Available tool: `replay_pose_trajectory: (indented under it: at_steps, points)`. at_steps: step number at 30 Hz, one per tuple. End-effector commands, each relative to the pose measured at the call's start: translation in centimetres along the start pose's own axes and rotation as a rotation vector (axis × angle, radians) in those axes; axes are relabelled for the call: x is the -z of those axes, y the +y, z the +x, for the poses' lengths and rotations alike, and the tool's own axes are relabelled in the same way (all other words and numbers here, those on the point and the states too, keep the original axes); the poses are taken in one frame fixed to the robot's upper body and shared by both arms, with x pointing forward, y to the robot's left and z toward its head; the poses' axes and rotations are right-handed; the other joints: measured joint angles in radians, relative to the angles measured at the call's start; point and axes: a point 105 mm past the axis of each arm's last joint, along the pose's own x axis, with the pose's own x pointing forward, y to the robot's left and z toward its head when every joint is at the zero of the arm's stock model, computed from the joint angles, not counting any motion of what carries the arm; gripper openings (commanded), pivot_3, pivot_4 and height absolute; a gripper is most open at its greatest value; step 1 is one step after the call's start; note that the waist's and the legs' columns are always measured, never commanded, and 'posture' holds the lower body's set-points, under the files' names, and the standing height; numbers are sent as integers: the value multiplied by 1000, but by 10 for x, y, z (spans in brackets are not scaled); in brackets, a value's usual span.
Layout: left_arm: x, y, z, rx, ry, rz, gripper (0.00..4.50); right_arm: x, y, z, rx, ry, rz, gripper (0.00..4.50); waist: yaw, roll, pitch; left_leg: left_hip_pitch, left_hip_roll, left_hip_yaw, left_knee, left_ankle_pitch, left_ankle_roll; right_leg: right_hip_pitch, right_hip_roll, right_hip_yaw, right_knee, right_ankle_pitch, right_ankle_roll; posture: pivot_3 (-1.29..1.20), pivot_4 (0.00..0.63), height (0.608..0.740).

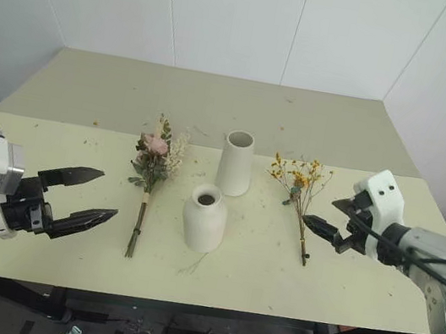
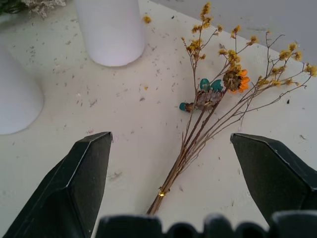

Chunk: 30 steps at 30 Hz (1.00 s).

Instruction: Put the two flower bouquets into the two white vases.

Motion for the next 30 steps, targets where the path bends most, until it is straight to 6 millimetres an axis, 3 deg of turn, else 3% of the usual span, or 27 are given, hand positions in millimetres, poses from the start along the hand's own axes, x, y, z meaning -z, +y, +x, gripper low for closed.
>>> replay_pose_trajectory:
  at_steps: [1, 6, 19, 22, 30]
  points:
    - [-12, -4, 4, 39, -39, 39, 4500, 9, -12, 9, 66, 205, 101, 4479, -1, 0, 0, 0, 0, 0, 0, 0, 0, 0, 0, 0, 0, 0, 0, 0, 150, 740]
    - [-15, -6, 8, 53, -55, 48, 4500, 28, -27, 30, 123, 390, 128, 4479, 5, 0, 0, -2, 0, 0, -1, 0, 0, -2, 0, -1, -1, 0, 0, 0, 150, 740]
    - [-21, -8, 2, 67, -61, 64, 4500, 31, -30, 76, 79, 458, 92, 4479, -11, 0, 0, -3, 0, 0, 0, 0, 0, -3, 0, -1, -1, 0, 0, 0, 150, 740]
    - [-22, -8, 1, 67, -61, 67, 4500, 34, -31, 81, 71, 460, 100, 3871, -17, 0, 0, -2, 0, 0, 0, 0, 0, -2, 0, -1, -1, 0, 0, 0, 150, 740]
    - [-22, -7, 1, 66, -60, 70, 4500, 34, -38, 82, 117, 437, 129, 1145, -23, 0, 0, -2, 0, 0, -1, 0, 0, -2, 0, -1, 0, 0, 0, 0, 150, 740]
